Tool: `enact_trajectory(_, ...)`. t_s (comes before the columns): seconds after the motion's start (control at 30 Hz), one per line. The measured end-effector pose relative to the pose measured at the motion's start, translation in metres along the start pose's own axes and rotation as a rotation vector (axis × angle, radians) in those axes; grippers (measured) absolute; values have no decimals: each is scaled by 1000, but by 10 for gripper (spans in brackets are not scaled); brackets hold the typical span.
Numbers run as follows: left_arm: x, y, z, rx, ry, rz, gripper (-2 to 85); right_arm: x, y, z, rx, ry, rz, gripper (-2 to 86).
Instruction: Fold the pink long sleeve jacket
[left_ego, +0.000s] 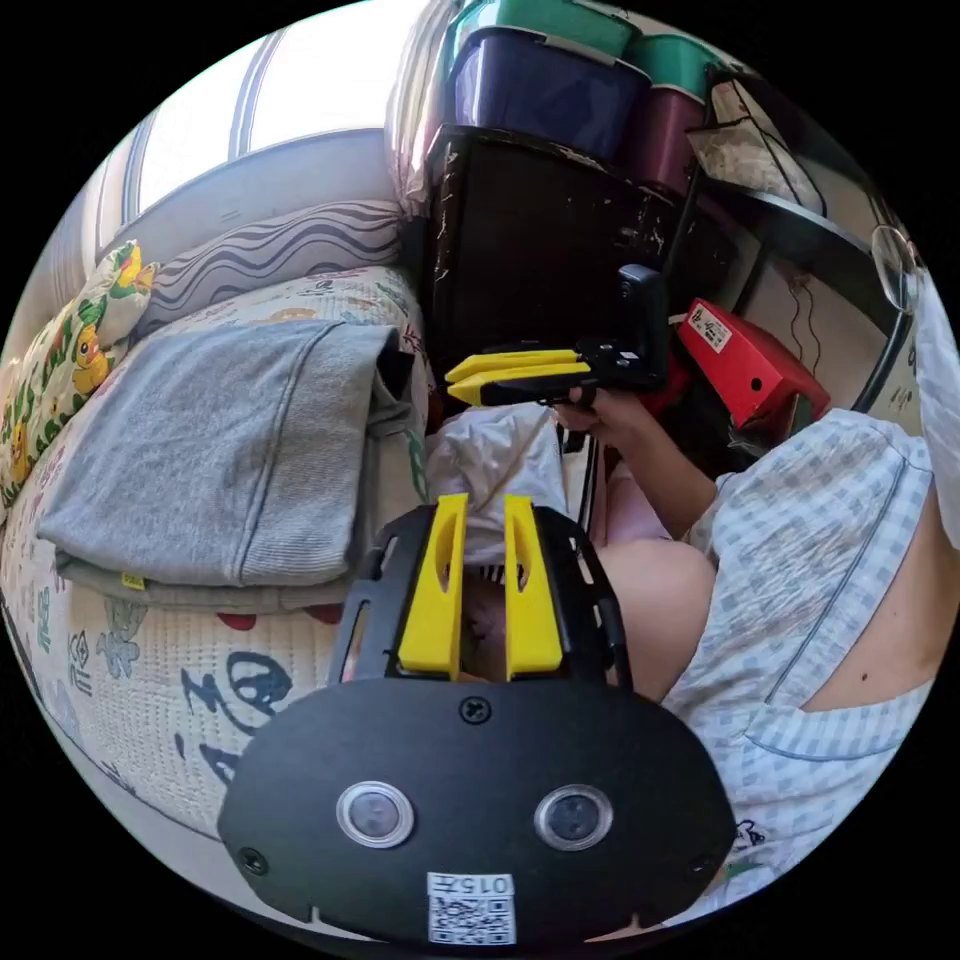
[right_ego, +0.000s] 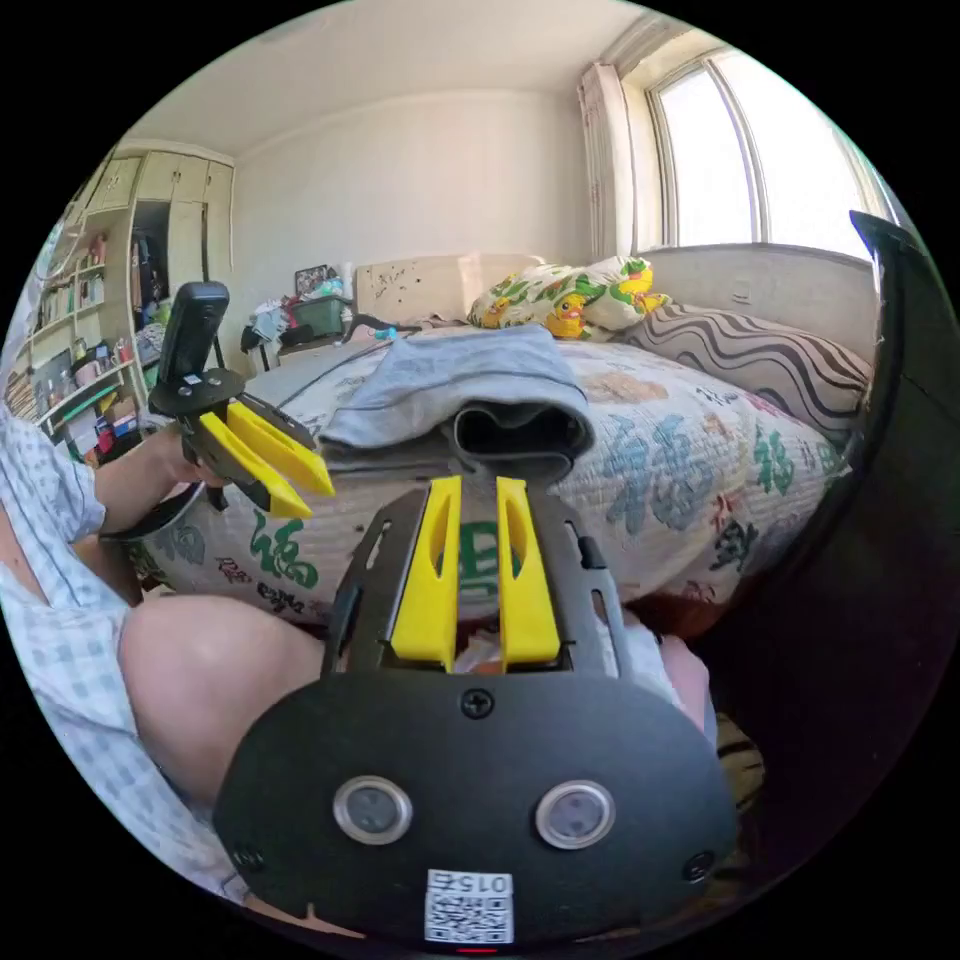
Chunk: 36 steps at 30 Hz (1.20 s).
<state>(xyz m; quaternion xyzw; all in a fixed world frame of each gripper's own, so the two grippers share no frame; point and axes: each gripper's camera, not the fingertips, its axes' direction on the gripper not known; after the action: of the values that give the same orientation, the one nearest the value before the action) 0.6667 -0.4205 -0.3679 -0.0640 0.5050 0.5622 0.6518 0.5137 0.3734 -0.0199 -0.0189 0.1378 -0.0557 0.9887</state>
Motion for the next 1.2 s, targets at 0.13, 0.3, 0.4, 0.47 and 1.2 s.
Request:
enact_trajectory(0.13,-12,-45,83,-142,72,3,94,14,25,15,-100,143,164,86)
enact_trajectory(0.3,-49,-96,144,-115,37,-113,110,13,49,56,-266,306,298,108)
enact_trajectory(0.4,-62,-120,162,-73,-20,-171,128,5,44,71,-270,305,339,114)
enact_trajectory(0.47,-63,-130,163,-35,-33,-184,120,0,38,88,-305,322,321,111)
enact_trajectory(1.2,-36,-159,128,-24,-25,-116,23,16,-2,158,-222,172,361,66)
